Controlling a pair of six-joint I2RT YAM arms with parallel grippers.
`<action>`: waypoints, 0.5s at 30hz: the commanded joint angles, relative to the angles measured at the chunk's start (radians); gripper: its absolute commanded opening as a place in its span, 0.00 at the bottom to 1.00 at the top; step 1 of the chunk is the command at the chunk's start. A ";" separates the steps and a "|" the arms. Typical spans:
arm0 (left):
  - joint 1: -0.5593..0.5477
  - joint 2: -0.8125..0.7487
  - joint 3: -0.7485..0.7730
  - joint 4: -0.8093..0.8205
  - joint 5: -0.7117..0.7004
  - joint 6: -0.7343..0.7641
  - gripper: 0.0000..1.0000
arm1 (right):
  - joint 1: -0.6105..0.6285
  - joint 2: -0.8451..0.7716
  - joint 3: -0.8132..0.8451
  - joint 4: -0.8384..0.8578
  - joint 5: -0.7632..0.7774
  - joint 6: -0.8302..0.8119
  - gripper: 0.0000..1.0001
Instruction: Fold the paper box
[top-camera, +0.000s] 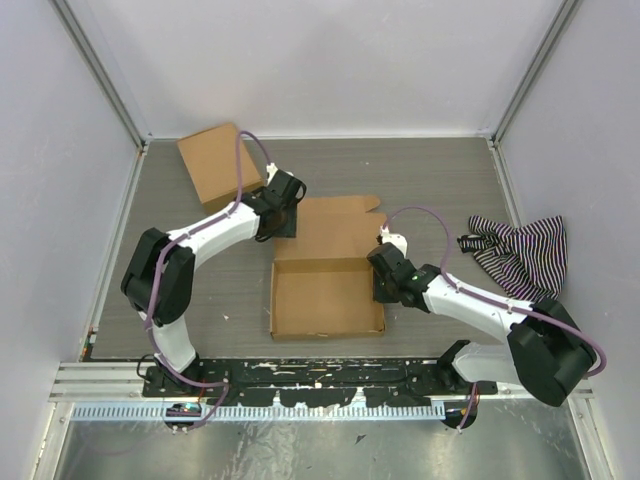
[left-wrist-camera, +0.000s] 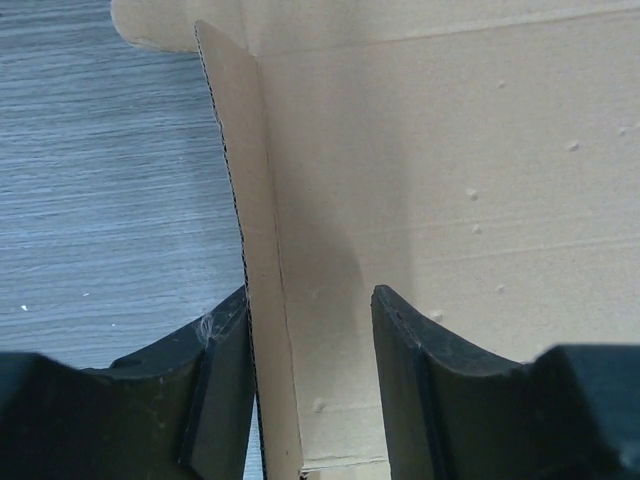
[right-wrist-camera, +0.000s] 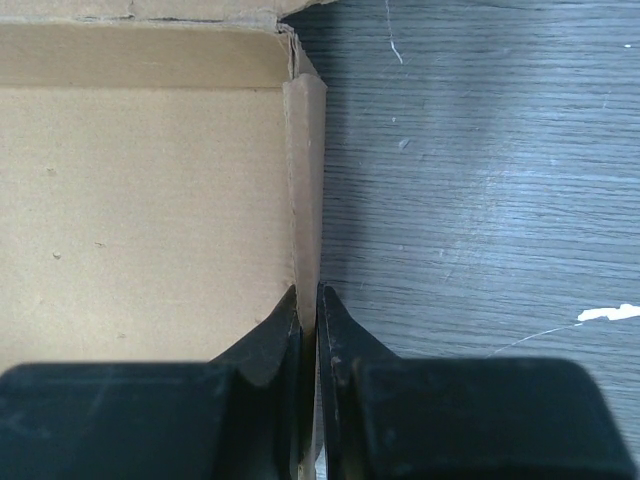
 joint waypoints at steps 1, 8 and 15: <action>-0.003 0.013 0.035 -0.021 -0.034 0.024 0.52 | 0.010 0.008 0.028 -0.018 -0.001 0.020 0.14; -0.003 -0.009 0.010 0.006 -0.030 0.022 0.27 | 0.011 0.008 0.023 -0.020 -0.001 0.028 0.14; -0.003 -0.090 -0.079 0.124 -0.027 0.023 0.05 | 0.011 0.001 0.026 -0.031 0.002 0.035 0.14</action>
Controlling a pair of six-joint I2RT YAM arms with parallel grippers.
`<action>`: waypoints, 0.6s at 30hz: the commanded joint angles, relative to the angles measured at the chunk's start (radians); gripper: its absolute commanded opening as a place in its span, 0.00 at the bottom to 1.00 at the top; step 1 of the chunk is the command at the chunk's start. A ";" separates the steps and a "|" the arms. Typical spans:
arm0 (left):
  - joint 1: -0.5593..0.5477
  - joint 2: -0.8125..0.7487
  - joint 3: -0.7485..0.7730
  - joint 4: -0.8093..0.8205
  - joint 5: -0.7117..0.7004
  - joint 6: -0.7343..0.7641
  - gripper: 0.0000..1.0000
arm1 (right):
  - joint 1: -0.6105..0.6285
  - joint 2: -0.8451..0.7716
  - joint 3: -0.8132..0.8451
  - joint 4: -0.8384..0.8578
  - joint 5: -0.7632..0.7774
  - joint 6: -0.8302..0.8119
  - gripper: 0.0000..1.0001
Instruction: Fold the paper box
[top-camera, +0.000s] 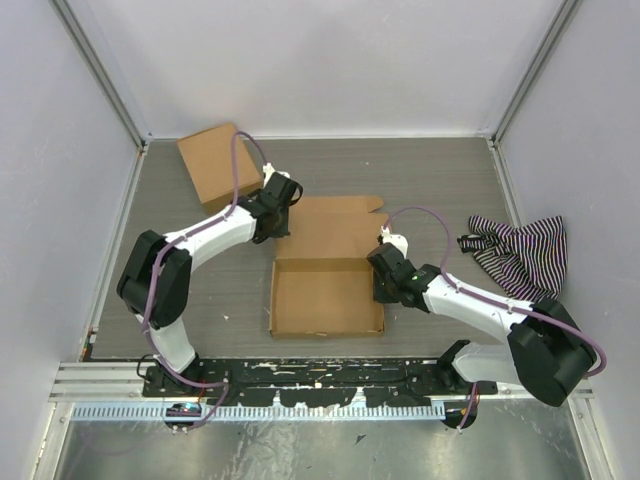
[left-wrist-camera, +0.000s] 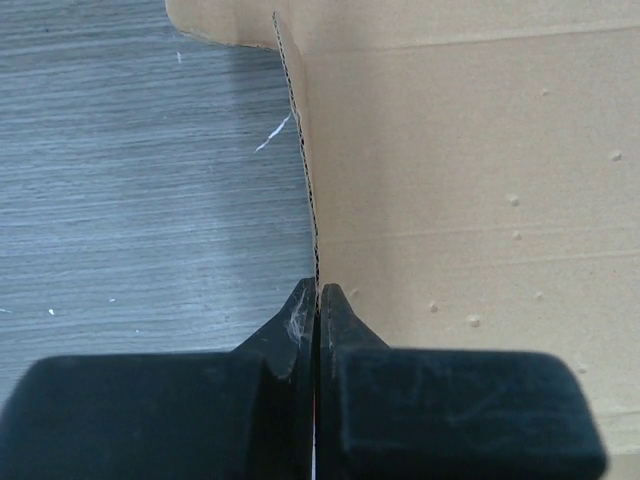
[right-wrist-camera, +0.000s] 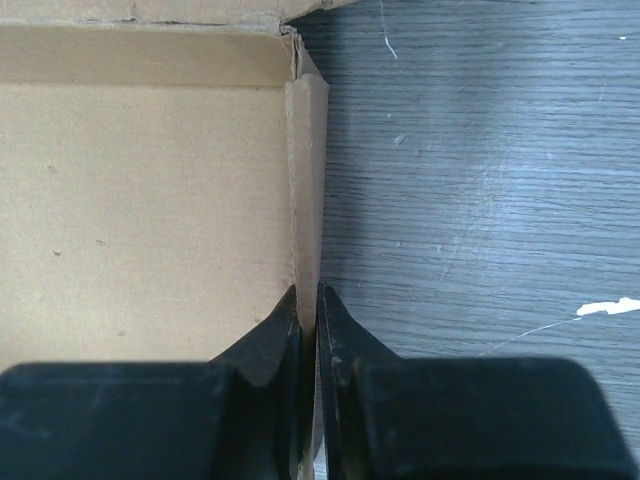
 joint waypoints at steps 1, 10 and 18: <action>-0.006 -0.090 -0.066 0.111 0.009 0.000 0.03 | 0.009 -0.001 0.025 -0.023 -0.006 0.025 0.14; -0.006 -0.187 -0.198 0.276 0.006 0.008 0.00 | 0.010 -0.007 0.035 -0.040 0.042 0.035 0.18; -0.008 -0.278 -0.350 0.461 -0.011 0.022 0.00 | 0.010 -0.019 0.046 -0.056 0.062 0.043 0.28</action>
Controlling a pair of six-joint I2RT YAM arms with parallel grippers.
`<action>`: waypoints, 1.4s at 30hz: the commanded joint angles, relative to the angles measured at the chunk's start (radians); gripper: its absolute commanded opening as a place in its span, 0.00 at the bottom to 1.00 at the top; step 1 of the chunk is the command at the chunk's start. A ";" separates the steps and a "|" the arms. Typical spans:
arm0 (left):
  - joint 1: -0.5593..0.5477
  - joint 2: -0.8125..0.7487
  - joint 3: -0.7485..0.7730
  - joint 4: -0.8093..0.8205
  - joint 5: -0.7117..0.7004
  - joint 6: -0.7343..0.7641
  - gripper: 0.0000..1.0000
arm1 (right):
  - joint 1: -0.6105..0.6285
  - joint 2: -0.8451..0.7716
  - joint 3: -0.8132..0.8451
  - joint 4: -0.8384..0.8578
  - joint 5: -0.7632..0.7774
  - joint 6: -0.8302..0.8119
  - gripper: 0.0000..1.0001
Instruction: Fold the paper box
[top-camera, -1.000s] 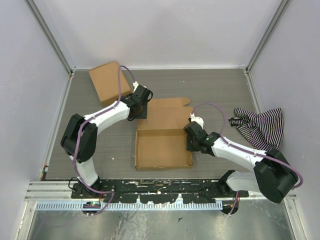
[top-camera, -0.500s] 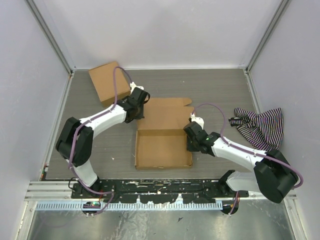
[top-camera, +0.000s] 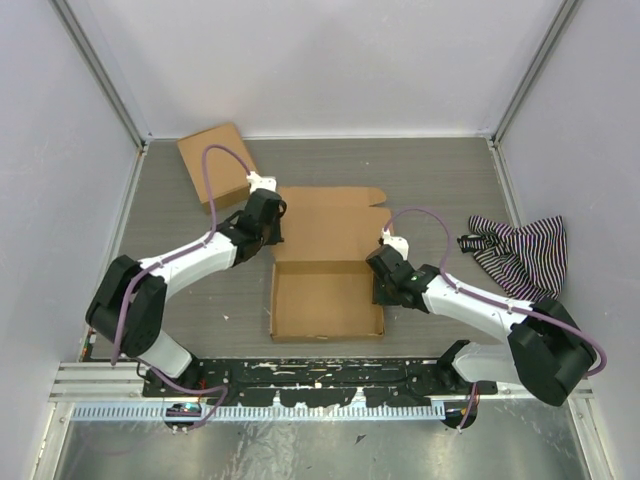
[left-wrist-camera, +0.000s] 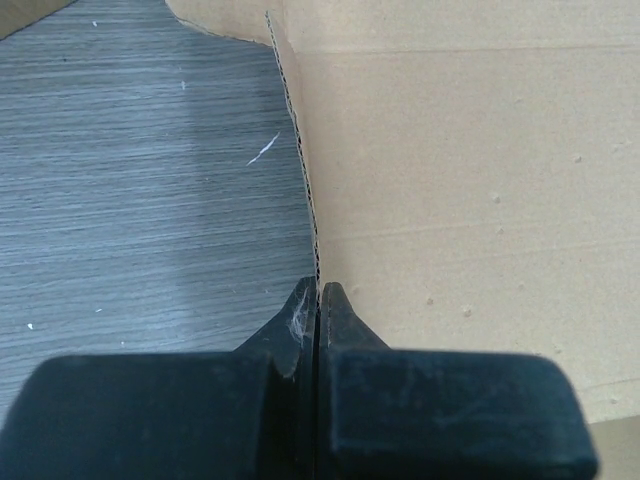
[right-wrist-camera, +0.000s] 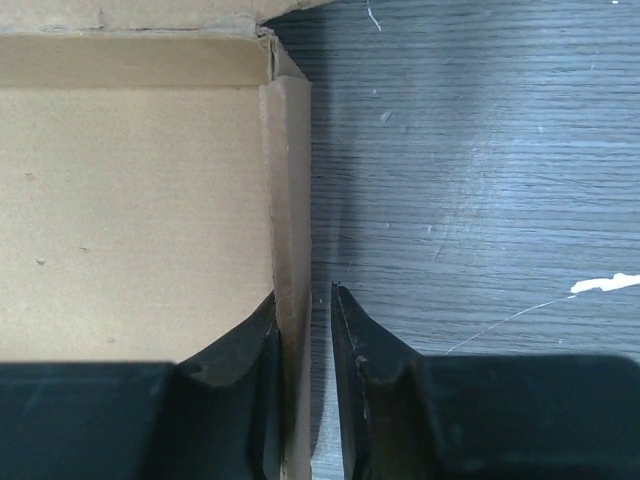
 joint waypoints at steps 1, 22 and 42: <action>-0.005 -0.067 -0.067 0.157 -0.011 0.027 0.00 | 0.005 -0.021 0.043 -0.018 0.047 0.015 0.29; -0.005 -0.204 -0.275 0.444 -0.020 0.086 0.00 | 0.004 -0.225 0.218 -0.200 0.210 -0.037 0.57; -0.008 -0.295 -0.466 0.690 -0.009 0.083 0.00 | -0.031 -0.184 0.277 -0.148 0.273 -0.108 0.67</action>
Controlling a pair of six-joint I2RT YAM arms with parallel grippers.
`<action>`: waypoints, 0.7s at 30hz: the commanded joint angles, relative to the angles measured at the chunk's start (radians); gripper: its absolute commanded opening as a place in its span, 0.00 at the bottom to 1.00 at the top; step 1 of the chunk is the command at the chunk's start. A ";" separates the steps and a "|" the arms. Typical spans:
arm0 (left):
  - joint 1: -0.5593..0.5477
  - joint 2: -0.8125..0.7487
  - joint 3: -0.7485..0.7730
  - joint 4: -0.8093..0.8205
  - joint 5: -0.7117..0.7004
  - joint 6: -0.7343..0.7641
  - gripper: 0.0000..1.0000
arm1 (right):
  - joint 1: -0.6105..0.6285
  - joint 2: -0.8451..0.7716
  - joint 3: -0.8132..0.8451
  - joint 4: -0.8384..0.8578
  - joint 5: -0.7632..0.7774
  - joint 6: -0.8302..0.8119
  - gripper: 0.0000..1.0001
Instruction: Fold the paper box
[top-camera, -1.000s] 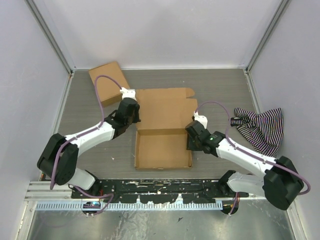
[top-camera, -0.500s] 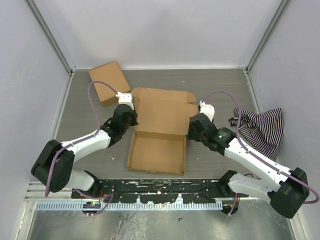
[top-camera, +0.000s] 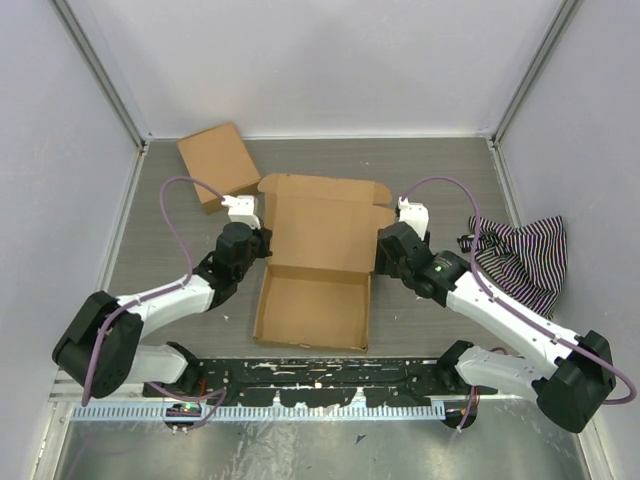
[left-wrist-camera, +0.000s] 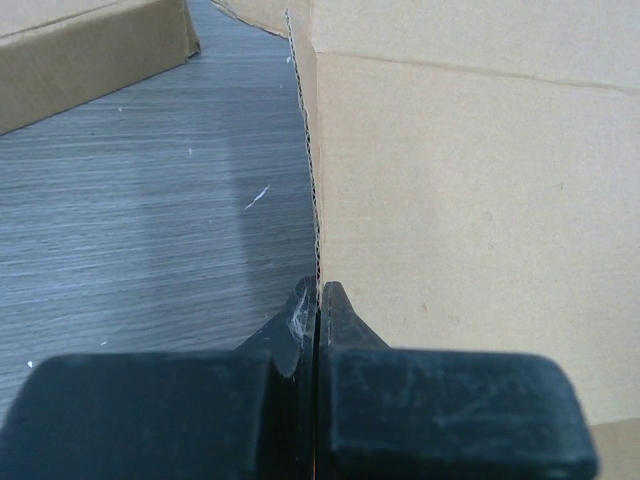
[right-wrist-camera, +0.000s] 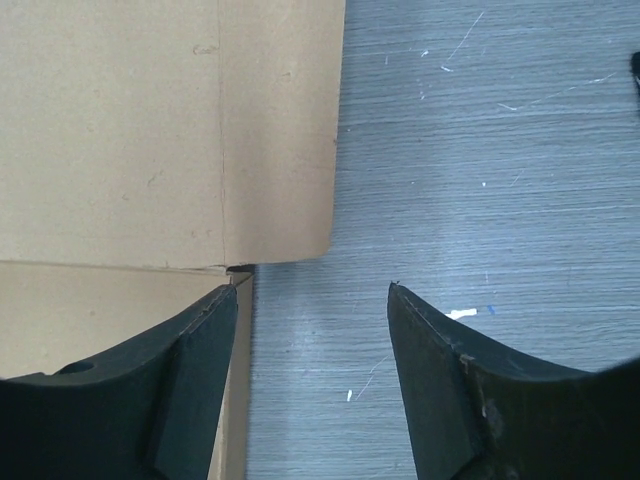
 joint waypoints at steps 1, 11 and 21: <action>-0.005 -0.030 -0.016 0.103 -0.003 0.017 0.00 | -0.034 -0.011 0.045 0.061 -0.001 -0.044 0.68; -0.006 -0.083 -0.034 0.111 0.000 0.027 0.00 | -0.265 -0.048 0.018 0.161 -0.357 -0.161 0.68; -0.010 -0.074 -0.060 0.163 0.006 0.031 0.00 | -0.341 -0.038 0.078 0.169 -0.457 -0.192 0.69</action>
